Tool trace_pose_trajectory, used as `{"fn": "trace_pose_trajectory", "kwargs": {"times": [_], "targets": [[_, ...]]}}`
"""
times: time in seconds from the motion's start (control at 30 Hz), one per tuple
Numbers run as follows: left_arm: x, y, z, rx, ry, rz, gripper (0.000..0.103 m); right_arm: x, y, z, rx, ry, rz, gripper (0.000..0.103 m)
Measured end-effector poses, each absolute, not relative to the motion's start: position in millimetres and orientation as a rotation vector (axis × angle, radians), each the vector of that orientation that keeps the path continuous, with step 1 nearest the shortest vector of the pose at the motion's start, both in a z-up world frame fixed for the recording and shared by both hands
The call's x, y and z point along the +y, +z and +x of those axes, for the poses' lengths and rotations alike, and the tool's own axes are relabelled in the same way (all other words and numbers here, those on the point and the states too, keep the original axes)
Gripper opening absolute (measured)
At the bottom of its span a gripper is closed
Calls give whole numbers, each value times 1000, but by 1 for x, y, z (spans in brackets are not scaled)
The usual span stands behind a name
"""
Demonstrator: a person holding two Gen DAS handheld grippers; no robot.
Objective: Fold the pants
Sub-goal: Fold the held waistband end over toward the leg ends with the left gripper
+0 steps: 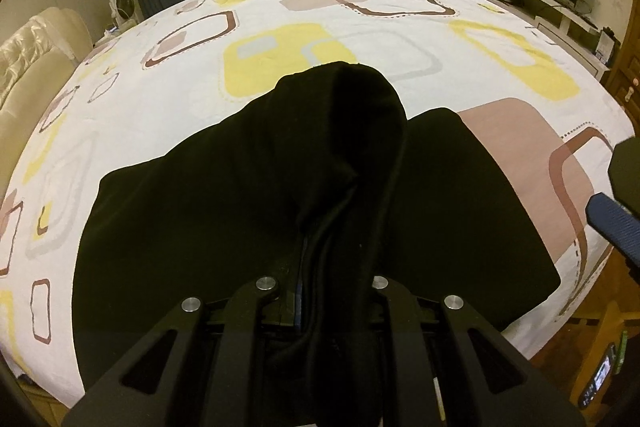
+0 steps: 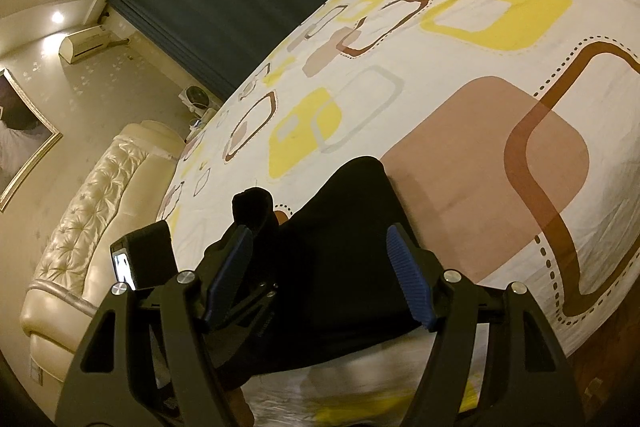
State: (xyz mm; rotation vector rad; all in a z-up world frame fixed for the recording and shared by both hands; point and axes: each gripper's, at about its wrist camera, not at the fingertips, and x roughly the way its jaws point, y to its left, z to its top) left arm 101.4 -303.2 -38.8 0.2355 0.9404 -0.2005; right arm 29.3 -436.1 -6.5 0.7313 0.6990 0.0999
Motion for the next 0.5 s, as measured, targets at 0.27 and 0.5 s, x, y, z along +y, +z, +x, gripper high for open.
{"fn": "trace_pose_trajectory", "kwargs": {"times": [0.27, 0.5], "targets": [[-310, -40, 100, 926, -179, 277, 15, -437, -7, 30, 696, 99, 733, 70], [-313, -33, 90, 901, -232, 246, 51, -439, -5, 30, 685, 92, 738, 70]]}}
